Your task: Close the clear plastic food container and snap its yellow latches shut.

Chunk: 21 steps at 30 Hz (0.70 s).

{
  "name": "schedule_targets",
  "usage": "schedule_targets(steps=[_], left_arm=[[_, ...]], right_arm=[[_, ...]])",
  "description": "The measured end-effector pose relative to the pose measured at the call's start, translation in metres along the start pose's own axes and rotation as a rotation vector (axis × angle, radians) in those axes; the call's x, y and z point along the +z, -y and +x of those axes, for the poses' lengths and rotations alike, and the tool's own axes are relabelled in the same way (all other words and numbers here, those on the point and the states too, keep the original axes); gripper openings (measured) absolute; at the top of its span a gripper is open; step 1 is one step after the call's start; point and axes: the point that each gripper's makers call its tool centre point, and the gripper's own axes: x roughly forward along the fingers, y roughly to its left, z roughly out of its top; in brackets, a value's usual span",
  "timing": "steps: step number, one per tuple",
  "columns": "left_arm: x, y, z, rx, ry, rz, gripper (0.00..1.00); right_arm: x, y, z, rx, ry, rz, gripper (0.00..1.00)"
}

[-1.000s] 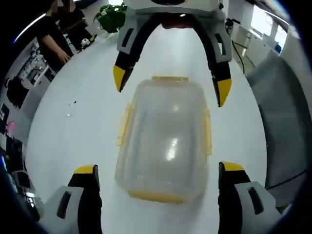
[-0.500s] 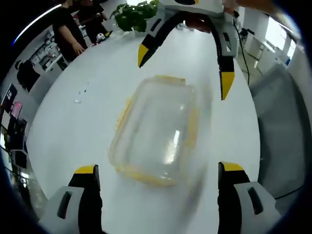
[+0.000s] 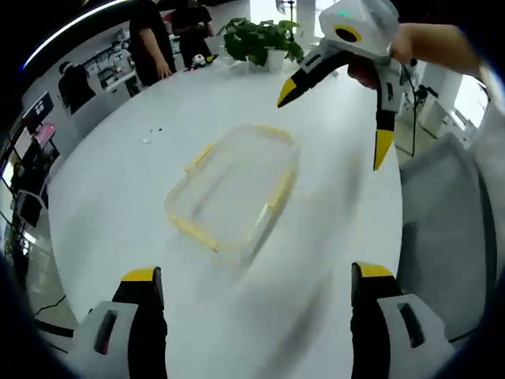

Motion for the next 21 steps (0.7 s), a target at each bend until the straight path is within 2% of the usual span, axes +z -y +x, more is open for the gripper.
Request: schedule_targets(steps=[7, 9, 10, 13, 17, 20, 21], left_arm=[[-0.016, 0.015, -0.017, 0.022, 0.017, -0.029, 0.99], [-0.022, 0.018, -0.023, 0.033, 0.021, -0.035, 0.99], [-0.024, 0.020, -0.026, 0.035, 0.021, -0.039, 0.99], [-0.031, 0.027, -0.035, 0.055, 0.036, -0.058, 0.99], [-0.034, 0.033, -0.045, 0.092, 0.083, -0.116, 0.98], [-0.038, 0.041, -0.049, 0.112, 0.098, -0.140, 0.98], [-0.037, 0.044, -0.049, 0.122, 0.122, -0.171, 0.99]], right_arm=[[-0.018, -0.012, -0.021, -0.022, 0.038, 0.057, 0.99], [-0.021, -0.013, -0.027, -0.047, 0.068, 0.076, 0.99], [-0.019, -0.012, -0.030, -0.074, 0.114, 0.087, 0.99], [-0.028, -0.018, -0.036, -0.082, 0.135, 0.155, 0.99], [-0.035, -0.028, -0.047, -0.109, 0.175, 0.190, 0.99], [-0.043, -0.036, -0.054, -0.130, 0.181, 0.204, 0.99], [-0.045, -0.038, -0.056, -0.143, 0.182, 0.206, 0.99]])
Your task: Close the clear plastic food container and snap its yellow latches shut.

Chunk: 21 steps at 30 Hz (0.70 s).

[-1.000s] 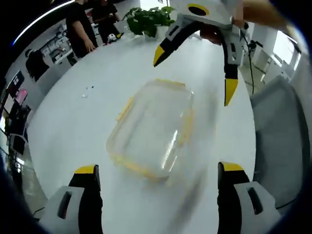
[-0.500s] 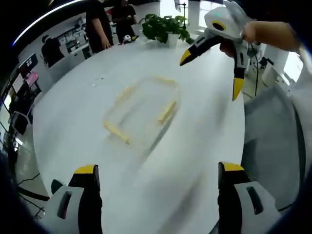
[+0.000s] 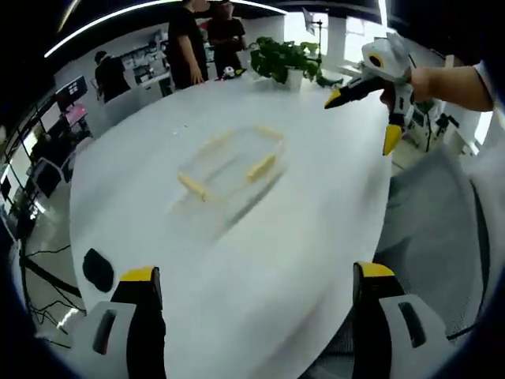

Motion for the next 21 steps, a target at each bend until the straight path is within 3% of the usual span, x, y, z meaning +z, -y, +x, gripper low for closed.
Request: schedule_targets(steps=[4, 9, 13, 16, 21], left_arm=[[-0.013, 0.016, -0.005, 0.004, 0.006, -0.015, 0.99], [-0.018, 0.028, -0.013, 0.029, 0.034, -0.045, 0.99], [-0.025, 0.038, -0.016, 0.053, 0.064, -0.068, 0.98], [-0.036, 0.046, -0.015, 0.080, 0.081, -0.123, 0.98], [-0.043, 0.051, -0.018, 0.110, 0.116, -0.178, 0.98]], right_arm=[[-0.006, -0.011, -0.010, -0.028, 0.046, 0.069, 0.99], [-0.020, -0.033, -0.017, -0.022, 0.086, 0.112, 0.99], [-0.031, -0.042, -0.022, -0.080, 0.114, 0.124, 0.99], [-0.030, -0.046, -0.028, -0.112, 0.174, 0.206, 0.99], [-0.040, -0.057, -0.029, -0.099, 0.168, 0.228, 0.99]])
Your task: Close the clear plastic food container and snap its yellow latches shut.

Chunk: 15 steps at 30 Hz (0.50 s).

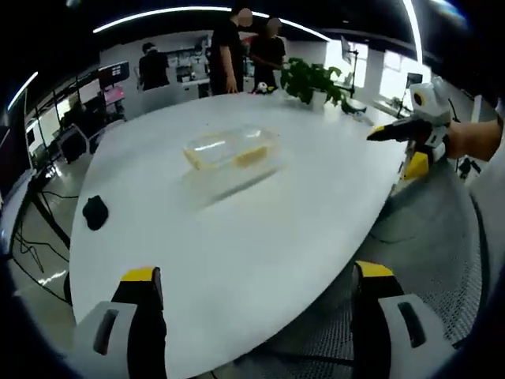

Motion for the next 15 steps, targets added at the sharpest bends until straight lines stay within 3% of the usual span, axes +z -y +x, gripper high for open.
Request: schedule_targets(steps=[10, 13, 15], left_arm=[[-0.0001, 0.0065, -0.0039, 0.014, 0.049, -0.035, 0.96], [0.0004, 0.0080, -0.0036, 0.013, 0.051, -0.029, 0.95], [0.0012, 0.0098, -0.0036, 0.009, 0.057, -0.033, 0.95]], right_arm=[[-0.0021, -0.0031, 0.0012, 0.004, -0.007, -0.009, 0.99], [-0.0037, -0.0054, 0.0007, 0.008, -0.012, -0.024, 0.91], [-0.0025, -0.0083, 0.0013, 0.015, -0.004, -0.033, 0.93]])
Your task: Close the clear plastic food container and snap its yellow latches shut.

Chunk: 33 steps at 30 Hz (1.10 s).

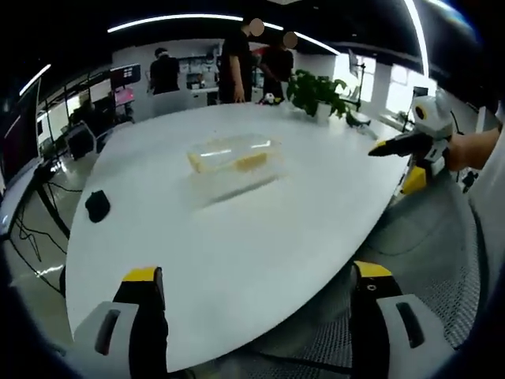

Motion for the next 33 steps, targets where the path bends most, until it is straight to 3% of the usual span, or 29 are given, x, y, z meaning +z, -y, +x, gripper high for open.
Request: schedule_targets(steps=[1, 5, 33], left_arm=[[-0.0002, 0.0002, -0.0006, 0.001, 0.002, 0.003, 0.96], [-0.0014, -0.0013, -0.0003, 0.005, 0.001, 0.007, 0.95], [0.0004, -0.0007, -0.0004, 0.026, -0.001, 0.048, 0.97]], right_arm=[[0.0011, -0.0009, 0.0009, 0.004, 0.005, -0.003, 0.97], [-0.0010, -0.0023, 0.0018, 0.010, -0.005, 0.006, 0.99], [0.0037, 0.0000, -0.0004, 0.004, 0.020, 0.007, 0.99]])
